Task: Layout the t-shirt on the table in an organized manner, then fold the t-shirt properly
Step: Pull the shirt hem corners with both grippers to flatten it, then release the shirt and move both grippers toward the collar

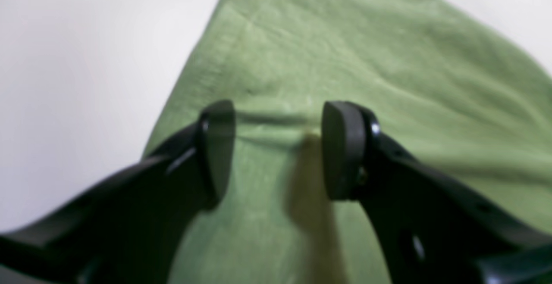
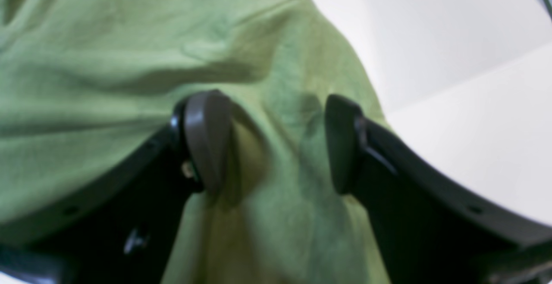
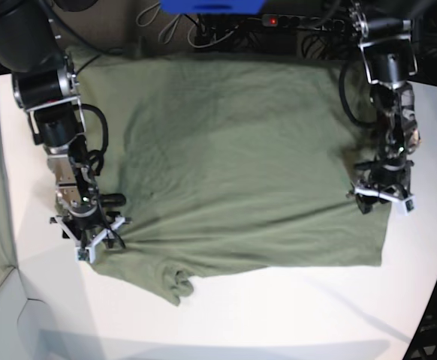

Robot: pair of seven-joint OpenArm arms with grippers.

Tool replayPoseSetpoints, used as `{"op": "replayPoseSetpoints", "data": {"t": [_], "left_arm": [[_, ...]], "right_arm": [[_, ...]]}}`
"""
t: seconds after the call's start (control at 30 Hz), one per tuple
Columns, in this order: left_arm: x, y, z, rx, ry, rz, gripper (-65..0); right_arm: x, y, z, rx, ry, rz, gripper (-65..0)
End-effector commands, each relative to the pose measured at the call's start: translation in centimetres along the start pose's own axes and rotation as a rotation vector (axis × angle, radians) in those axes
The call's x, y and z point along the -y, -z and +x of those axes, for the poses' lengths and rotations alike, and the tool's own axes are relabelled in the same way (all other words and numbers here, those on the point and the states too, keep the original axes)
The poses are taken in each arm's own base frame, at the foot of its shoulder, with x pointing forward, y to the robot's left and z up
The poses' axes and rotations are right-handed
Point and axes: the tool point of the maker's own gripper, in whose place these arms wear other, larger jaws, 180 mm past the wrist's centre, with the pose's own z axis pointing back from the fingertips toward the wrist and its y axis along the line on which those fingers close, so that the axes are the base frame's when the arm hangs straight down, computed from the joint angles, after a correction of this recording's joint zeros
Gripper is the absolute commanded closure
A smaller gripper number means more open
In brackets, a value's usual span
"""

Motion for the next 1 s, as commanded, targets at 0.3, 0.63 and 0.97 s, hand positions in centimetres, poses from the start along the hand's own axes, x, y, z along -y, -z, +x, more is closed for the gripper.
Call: {"op": "replayPoseSetpoints", "data": {"t": [0.3, 0.63, 0.97], "left_arm": [[1.9, 3.4, 4.5, 0.007, 0.018, 0.019, -32.9], [3.4, -2.1, 9.2, 0.051, 0.127, -0.038, -32.9], [-1.0, -8.3, -1.4, -0.135, 0.054, 0.008, -32.9]], "right_arm": [[3.3, -0.1, 6.0, 0.116, -0.033, -0.048, -35.0], [5.0, -5.4, 8.3, 0.215, 0.057, -0.064, -35.0], [1.0, -9.6, -1.0, 0.011, 0.182, -0.014, -35.0]]}}
